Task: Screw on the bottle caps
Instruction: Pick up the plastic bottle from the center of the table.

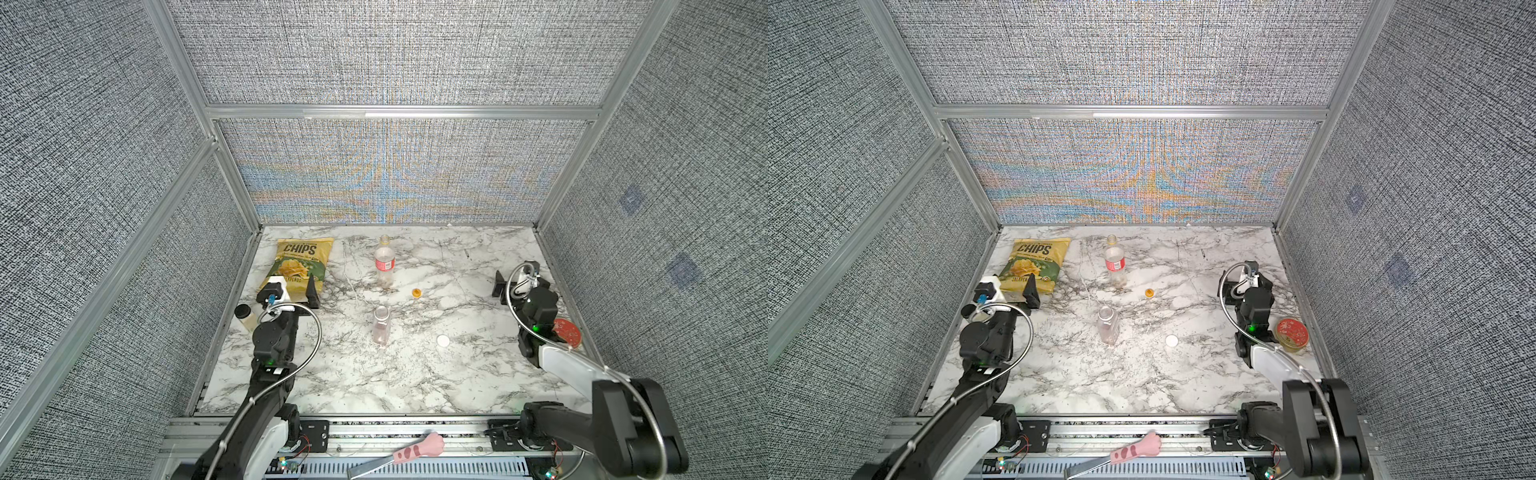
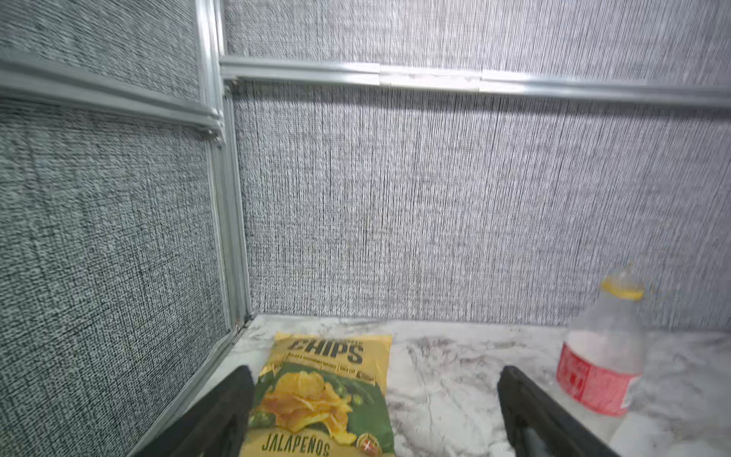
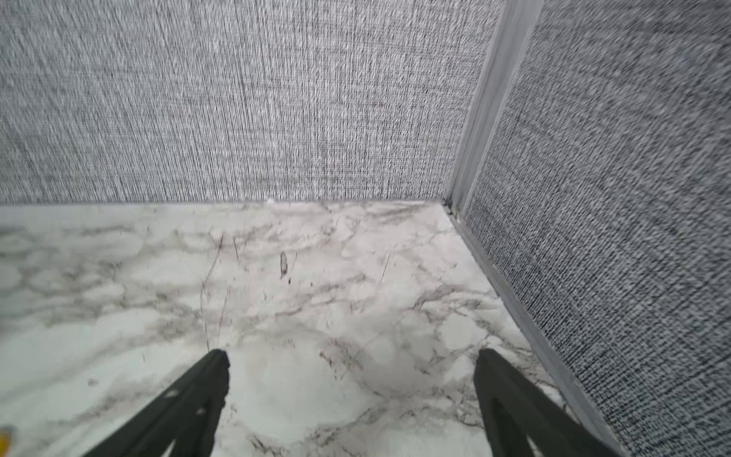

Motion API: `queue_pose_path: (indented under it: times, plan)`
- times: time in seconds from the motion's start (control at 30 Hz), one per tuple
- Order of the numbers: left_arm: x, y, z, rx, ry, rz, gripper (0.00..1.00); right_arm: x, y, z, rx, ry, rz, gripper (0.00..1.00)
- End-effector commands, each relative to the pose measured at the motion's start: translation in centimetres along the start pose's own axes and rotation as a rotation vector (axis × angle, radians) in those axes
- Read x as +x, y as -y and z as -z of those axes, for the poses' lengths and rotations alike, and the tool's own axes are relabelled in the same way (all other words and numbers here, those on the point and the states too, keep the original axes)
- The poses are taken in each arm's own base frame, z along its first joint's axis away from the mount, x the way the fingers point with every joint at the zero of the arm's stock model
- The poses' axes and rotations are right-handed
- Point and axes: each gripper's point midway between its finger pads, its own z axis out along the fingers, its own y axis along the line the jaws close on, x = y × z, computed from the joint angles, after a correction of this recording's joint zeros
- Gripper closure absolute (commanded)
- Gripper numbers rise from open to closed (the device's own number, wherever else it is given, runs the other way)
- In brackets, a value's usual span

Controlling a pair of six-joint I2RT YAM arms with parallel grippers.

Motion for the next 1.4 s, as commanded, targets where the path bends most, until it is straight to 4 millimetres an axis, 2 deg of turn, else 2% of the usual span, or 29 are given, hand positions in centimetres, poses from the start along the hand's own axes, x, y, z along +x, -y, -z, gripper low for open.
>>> queue_pose_path:
  times: [0.0, 0.1, 0.13, 0.2, 0.27, 0.3, 0.33, 0.47, 0.57, 0.8, 1.07, 1.17, 1.37]
  plan:
    - [-1.1, -0.5, 1.9, -0.024, 0.013, 0.284, 0.03, -0.6, 1.0, 1.0, 0.057, -0.064, -0.141, 0.01]
    - [-2.0, -2.5, 4.4, -0.106, 0.1, 0.578, 0.03, -2.4, 2.7, 2.1, 0.134, -0.064, -0.377, 0.01]
    - [-2.4, -2.9, 5.1, -0.115, 0.125, 0.601, 0.03, -2.5, 3.2, 2.5, 0.157, -0.077, -0.47, 0.01]
    - [-3.4, -2.3, 5.7, -0.078, 0.132, 0.565, 0.03, -2.8, 3.1, 2.6, 0.13, -0.08, -0.547, 0.01]
    - [-2.8, -1.9, 5.3, -0.083, 0.056, 0.598, 0.03, -3.2, 2.3, 2.4, 0.072, -0.082, -0.564, 0.01]
    - [-3.0, -1.1, 5.0, -0.039, 0.042, 0.594, 0.03, -3.1, 2.0, 2.3, 0.059, -0.096, -0.581, 0.01]
    - [-3.4, 0.1, 4.8, 0.029, 0.038, 0.562, 0.03, -2.9, 1.9, 2.2, 0.061, -0.117, -0.599, 0.01]
    - [-2.5, 1.4, 5.2, 0.105, -0.009, 0.58, 0.03, -1.6, 1.9, 2.7, 0.078, -0.153, -0.669, 0.01]
    - [-0.3, 2.5, 5.2, 0.114, -0.177, 0.508, 0.03, -1.5, 1.5, 2.8, 0.046, -0.155, -0.653, 0.01]
    - [4.0, 5.0, 7.8, 0.106, -0.286, 0.462, 0.03, 0.7, 0.1, 2.5, 0.007, -0.297, -0.596, 0.01]
    - [9.6, 9.3, 11.0, 0.203, -0.44, 0.391, 0.03, 2.3, -0.9, 3.0, -0.031, -0.349, -0.582, 0.01]
    - [10.9, 10.6, 12.3, 0.214, -0.472, 0.316, 0.03, 2.8, -1.0, 3.1, -0.03, -0.362, -0.573, 0.01]
    - [13.6, 15.0, 15.2, 0.377, -0.562, 0.285, 0.03, 3.4, -1.2, 3.3, -0.034, -0.384, -0.556, 0.01]
